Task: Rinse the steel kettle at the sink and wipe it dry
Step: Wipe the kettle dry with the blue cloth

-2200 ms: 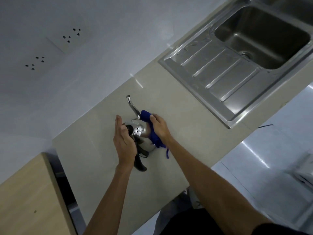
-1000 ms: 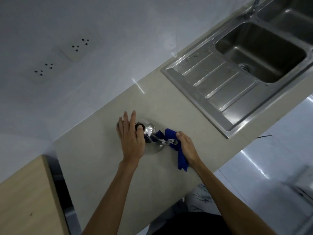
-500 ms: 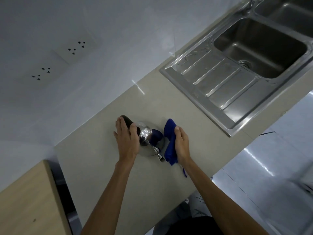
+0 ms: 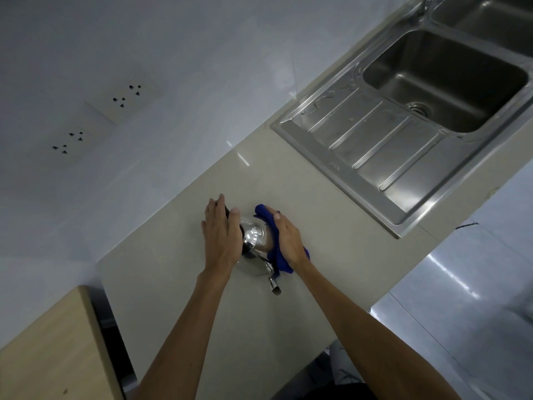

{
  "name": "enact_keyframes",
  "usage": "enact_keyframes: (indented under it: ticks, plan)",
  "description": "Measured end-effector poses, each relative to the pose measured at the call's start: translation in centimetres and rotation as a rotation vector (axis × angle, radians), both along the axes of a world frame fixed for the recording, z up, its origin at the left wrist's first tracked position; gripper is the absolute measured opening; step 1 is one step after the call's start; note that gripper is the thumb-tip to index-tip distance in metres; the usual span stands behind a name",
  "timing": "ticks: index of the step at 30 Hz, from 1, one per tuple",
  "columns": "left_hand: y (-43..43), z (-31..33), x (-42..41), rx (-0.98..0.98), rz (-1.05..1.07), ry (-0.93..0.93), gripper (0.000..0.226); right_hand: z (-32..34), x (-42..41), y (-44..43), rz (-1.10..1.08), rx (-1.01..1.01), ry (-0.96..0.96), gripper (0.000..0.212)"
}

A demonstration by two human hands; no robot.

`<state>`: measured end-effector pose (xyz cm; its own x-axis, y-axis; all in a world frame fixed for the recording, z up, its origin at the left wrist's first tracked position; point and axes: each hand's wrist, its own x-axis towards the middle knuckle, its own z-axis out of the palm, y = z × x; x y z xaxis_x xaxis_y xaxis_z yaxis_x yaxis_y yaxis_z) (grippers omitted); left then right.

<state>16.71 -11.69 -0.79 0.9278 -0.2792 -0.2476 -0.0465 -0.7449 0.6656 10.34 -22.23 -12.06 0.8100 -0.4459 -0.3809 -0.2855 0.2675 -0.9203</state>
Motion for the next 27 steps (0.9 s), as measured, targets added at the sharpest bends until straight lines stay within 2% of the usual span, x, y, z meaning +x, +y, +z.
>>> enact_keyframes:
  ticks: [3,6,9,11,15,17,20,25,27]
  plan:
    - [0.3,-0.1,0.1,-0.064,0.011,-0.036,0.064,2.8,-0.9,0.7,0.057,-0.033,-0.078,0.037]
    - [0.4,0.0,0.3,-0.088,0.001,-0.044,0.066,5.0,-3.0,2.1,0.2,-0.298,-0.149,0.041]
    - [0.3,0.3,0.0,-0.107,-0.003,-0.044,0.067,5.4,-2.8,2.5,0.161,-0.397,-0.207,0.043]
    - [0.2,0.3,0.0,-0.119,-0.008,-0.051,0.068,5.0,-0.6,1.4,0.175,-0.352,-0.169,0.041]
    - [0.2,0.1,-0.1,-0.151,0.011,-0.074,0.069,3.6,4.4,-2.5,0.389,-0.06,0.064,0.043]
    - [0.3,0.0,-0.1,-0.152,0.014,-0.078,0.071,3.2,5.0,-3.0,0.446,-0.034,0.132,0.046]
    - [1.0,-0.6,0.3,-0.155,-0.058,-0.065,0.074,4.1,2.4,-1.5,0.313,-0.038,0.029,0.037]
    - [1.4,-1.1,1.0,-0.197,-0.274,-0.027,0.072,3.7,-2.1,1.4,0.096,-0.274,-0.139,0.041]
    - [1.2,-0.9,1.0,-0.22,-0.3,-0.048,0.069,2.7,-0.9,0.7,0.081,-0.187,-0.128,0.039]
